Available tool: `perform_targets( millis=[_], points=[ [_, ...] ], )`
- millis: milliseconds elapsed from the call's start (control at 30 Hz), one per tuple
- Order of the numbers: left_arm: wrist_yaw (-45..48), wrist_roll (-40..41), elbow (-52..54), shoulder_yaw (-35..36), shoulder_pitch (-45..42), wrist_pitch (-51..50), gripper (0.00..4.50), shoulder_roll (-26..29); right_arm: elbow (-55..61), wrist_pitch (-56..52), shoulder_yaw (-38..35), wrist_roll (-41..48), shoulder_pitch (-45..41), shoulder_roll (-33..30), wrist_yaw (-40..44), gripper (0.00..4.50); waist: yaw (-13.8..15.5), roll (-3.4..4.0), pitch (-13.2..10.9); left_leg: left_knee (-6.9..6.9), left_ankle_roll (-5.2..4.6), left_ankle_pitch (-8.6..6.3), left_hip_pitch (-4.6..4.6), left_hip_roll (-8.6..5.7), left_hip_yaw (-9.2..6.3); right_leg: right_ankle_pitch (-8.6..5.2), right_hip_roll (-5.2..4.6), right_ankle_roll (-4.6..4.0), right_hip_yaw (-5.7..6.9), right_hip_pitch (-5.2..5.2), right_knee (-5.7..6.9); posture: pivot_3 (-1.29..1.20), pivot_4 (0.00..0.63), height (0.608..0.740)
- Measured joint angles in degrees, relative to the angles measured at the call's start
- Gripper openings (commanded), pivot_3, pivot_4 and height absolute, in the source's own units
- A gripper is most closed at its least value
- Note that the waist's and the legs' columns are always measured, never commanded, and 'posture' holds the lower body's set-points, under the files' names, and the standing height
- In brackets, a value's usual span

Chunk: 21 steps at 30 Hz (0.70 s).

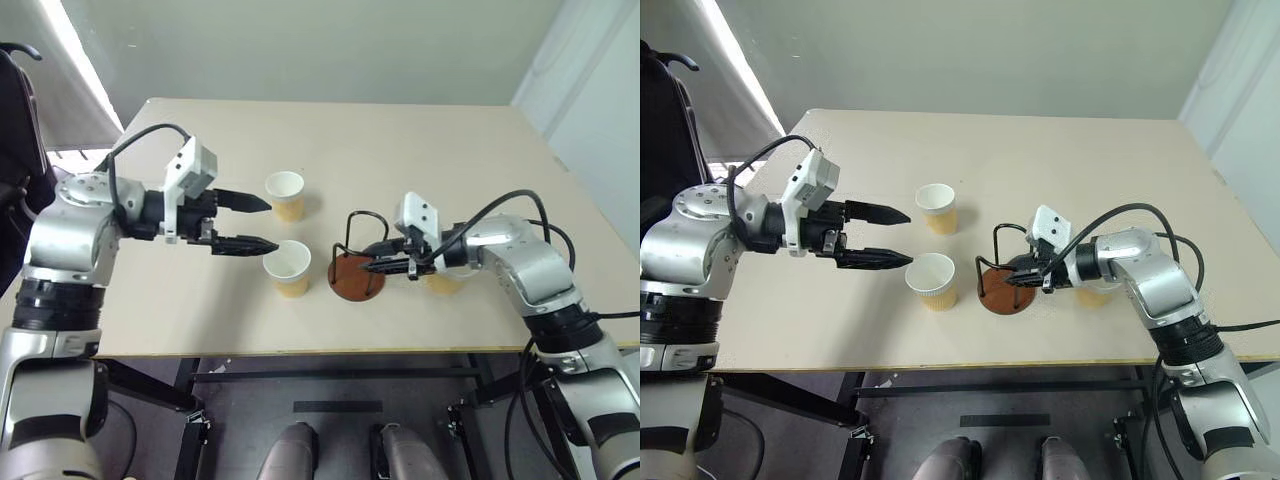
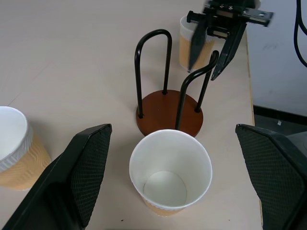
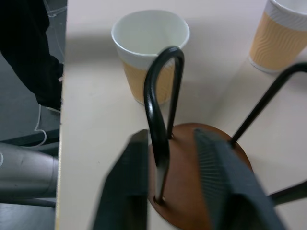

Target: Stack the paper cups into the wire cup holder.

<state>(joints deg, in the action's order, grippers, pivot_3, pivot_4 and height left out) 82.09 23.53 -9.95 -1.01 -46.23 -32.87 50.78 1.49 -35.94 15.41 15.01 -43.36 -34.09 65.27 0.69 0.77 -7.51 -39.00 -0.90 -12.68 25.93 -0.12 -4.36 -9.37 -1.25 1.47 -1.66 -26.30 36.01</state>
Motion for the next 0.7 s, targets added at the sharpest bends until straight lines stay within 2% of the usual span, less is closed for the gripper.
perform_targets(
  millis=[167, 200, 433, 700],
  points=[
    [-0.06, 0.01, 0.60, 0.00, 0.05, -0.29, 4.46, 0.00, -1.16, 1.10, 0.73, -0.94, 0.00, 0.01, -0.10, 4.33, 0.00, 0.00, 0.00, 0.00, 0.00, 0.00, 0.00, 0.00, 0.00, 0.00, 0.00, 0.01, 0.00, 0.00, 0.00, 0.00, 0.150, 0.740],
    [-0.10, 0.02, 0.72, 0.00, 0.05, -0.39, 4.46, 0.00, -1.17, 1.18, 0.73, -1.03, 0.00, 0.08, -0.34, 4.46, 0.00, 0.00, 0.00, 0.00, 0.00, 0.00, -0.01, 0.00, 0.00, 0.00, 0.00, 0.01, 0.00, 0.00, 0.00, 0.00, 0.150, 0.740],
    [-0.12, -0.02, 0.73, -0.01, 0.05, -0.57, 4.46, -0.09, -0.51, 0.16, -0.05, -0.43, -0.25, -0.61, -1.14, 4.46, 0.00, 0.00, 0.00, 0.00, 0.00, 0.00, 0.01, 0.00, 0.00, 0.00, 0.00, 0.01, 0.00, 0.01, 0.00, 0.00, 0.150, 0.740],
    [0.02, -0.16, 0.71, -0.12, 0.04, -0.14, 4.46, -0.20, 5.77, -3.74, -2.42, 1.24, -0.25, -4.09, -1.25, 4.46, -0.10, -0.01, 0.01, 0.00, 0.00, 0.00, -0.05, 0.01, 0.00, 0.00, 0.01, 0.00, 0.00, 0.05, 0.01, 0.00, 0.150, 0.740]
  ],
)
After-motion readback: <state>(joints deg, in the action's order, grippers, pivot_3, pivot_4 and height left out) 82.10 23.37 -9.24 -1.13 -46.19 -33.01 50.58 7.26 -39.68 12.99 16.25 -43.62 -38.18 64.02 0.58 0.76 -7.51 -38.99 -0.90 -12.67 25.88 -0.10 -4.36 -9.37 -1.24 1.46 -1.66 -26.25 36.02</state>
